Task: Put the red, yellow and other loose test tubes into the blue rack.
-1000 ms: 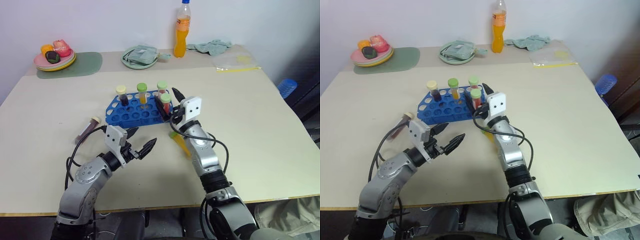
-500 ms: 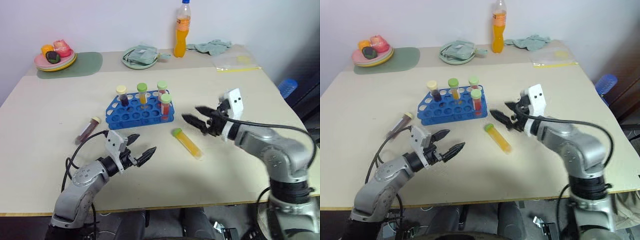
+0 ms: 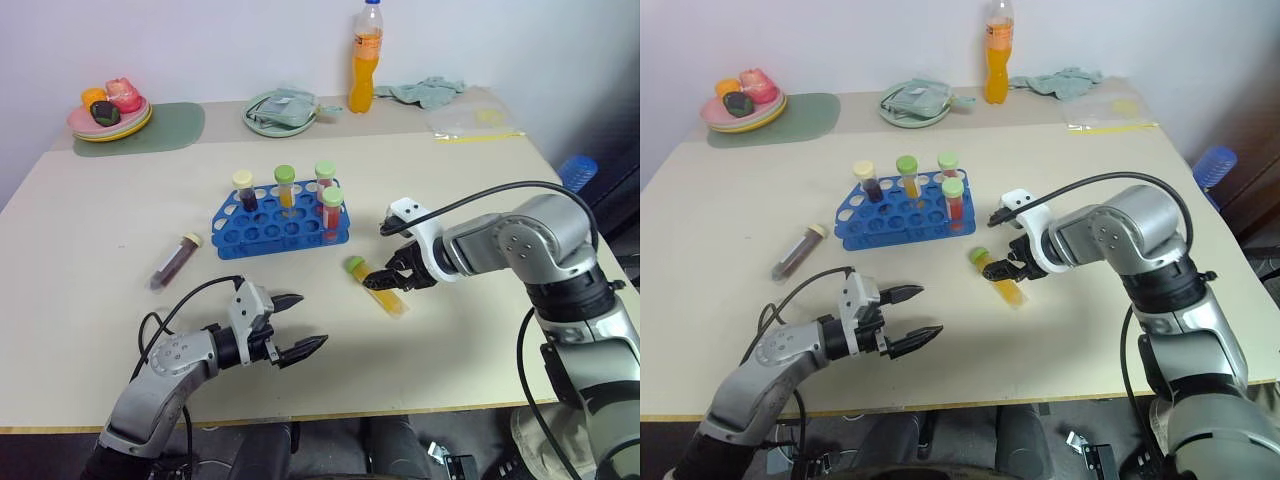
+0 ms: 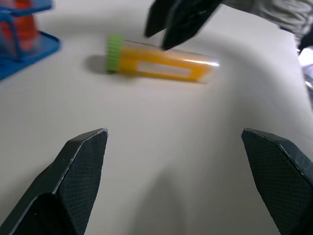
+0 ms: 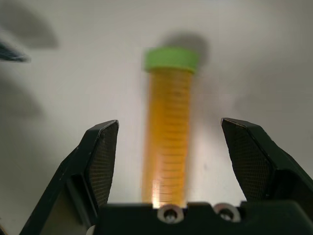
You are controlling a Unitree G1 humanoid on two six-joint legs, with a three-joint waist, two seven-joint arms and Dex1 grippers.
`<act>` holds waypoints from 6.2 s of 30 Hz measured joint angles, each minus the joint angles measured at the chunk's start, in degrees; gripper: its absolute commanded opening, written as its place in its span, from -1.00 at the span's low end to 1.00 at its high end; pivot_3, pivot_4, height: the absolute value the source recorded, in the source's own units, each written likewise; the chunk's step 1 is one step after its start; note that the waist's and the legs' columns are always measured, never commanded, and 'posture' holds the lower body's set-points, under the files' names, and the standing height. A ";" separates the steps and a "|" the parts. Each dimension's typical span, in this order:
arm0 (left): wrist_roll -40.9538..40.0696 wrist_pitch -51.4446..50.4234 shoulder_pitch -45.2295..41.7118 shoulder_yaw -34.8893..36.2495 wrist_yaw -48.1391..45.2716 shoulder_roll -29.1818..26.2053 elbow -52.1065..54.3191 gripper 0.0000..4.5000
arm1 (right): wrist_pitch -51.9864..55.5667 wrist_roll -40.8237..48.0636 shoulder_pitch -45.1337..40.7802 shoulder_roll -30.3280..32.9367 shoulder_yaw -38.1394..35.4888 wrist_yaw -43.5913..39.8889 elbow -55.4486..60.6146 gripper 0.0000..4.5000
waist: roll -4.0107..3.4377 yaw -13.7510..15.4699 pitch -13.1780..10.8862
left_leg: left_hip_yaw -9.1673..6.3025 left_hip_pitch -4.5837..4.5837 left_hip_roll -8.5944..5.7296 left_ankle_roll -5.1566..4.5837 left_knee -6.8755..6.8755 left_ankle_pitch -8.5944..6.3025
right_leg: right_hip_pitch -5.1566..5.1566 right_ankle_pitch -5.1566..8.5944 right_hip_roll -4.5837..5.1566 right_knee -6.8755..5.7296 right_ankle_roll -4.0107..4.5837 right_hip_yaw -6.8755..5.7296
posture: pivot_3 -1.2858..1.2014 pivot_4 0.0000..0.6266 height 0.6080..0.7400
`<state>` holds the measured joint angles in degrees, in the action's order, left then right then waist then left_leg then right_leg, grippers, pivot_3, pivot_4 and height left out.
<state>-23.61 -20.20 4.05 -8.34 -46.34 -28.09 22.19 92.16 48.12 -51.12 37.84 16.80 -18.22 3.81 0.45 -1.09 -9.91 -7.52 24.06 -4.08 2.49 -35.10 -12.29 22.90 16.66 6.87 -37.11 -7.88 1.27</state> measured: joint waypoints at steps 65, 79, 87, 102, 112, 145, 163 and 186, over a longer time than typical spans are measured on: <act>4.75 10.99 -0.53 13.84 21.36 13.19 -3.15 1.00 | -105.67 -44.34 14.04 -44.00 -5.48 -2.11 -36.62 0.84 | 0.08 -0.44 0.04 | -0.08 -0.26 -0.02 0.22 0.08 0.12 | -0.05 -0.02 -0.14 -0.25 -0.01 0.06 | 0.03 -0.52 1.00; -3.21 -18.95 -12.79 23.97 28.86 -0.39 -1.59 1.00 | -93.08 -38.54 15.75 -39.17 -5.40 -7.65 -4.54 0.98 | 0.09 -1.28 0.04 | -0.21 -0.27 -0.03 0.23 0.06 0.13 | -0.04 -0.01 -0.17 -0.36 -0.02 0.02 | 0.03 -0.52 1.00; -4.66 -44.57 -31.13 18.48 22.28 -20.05 -13.85 1.00 | -80.44 -35.52 18.16 -31.13 -3.53 -13.87 5.90 0.98 | 0.06 -1.51 0.01 | -0.15 -0.32 -0.03 0.24 0.12 0.13 | -0.04 0.00 -0.21 -0.40 -0.03 0.03 | 0.03 -0.52 1.00; 7.40 -49.17 -55.47 -13.24 1.95 -25.28 -49.23 1.00 | -71.69 -35.44 24.63 -14.70 -0.15 -26.93 15.05 0.98 | 0.18 -1.45 -0.05 | 0.04 -0.28 -0.02 0.23 0.09 0.14 | -0.06 0.02 -0.23 -0.38 -0.05 -0.02 | 0.03 -0.52 1.00; 12.75 -46.33 -56.76 -12.75 -0.85 -24.06 -54.44 -0.65 | -70.43 -35.43 24.81 -16.31 -0.11 -26.49 15.63 1.00 | 0.25 -1.48 -0.07 | 0.00 -0.24 -0.02 0.22 0.06 0.14 | -0.03 0.02 -0.22 -0.41 -0.05 -0.03 | 0.03 -0.52 1.00; 16.84 28.18 -19.98 15.17 36.50 21.43 -21.47 -0.65 | -69.57 -33.79 39.57 -17.11 -5.31 -19.86 14.40 1.00 | 0.52 1.33 0.14 | 0.08 -0.08 -0.09 0.27 -0.17 0.16 | -0.07 -0.13 -0.09 -0.26 -0.08 -0.02 | 0.03 -0.52 1.00; 15.70 31.35 -22.94 12.44 34.17 24.23 -29.60 -0.65 | -69.55 -33.76 41.02 -17.00 -5.87 -18.03 14.69 1.00 | 0.52 1.31 0.14 | 0.06 -0.14 -0.09 0.26 -0.17 0.16 | -0.16 -0.12 -0.10 -0.23 -0.09 -0.05 | 0.03 -0.52 1.00; 17.41 33.04 -21.68 12.41 35.51 22.37 -30.83 -0.65 | -69.55 -33.34 41.01 -16.99 -6.01 -17.61 15.10 1.00 | 0.52 0.41 0.14 | 0.01 -0.17 -0.08 0.26 -0.14 0.16 | -0.16 -0.12 -0.12 -0.24 -0.09 -0.07 | 0.03 -0.52 1.00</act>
<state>-6.20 12.84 -17.63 4.07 -10.83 -5.73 -8.64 22.61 14.78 -10.10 20.85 10.79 -35.82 18.91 0.97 -0.68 -9.77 -7.51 23.90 -4.17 2.75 -35.24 -12.12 22.74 16.54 6.76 -37.36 -7.97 1.20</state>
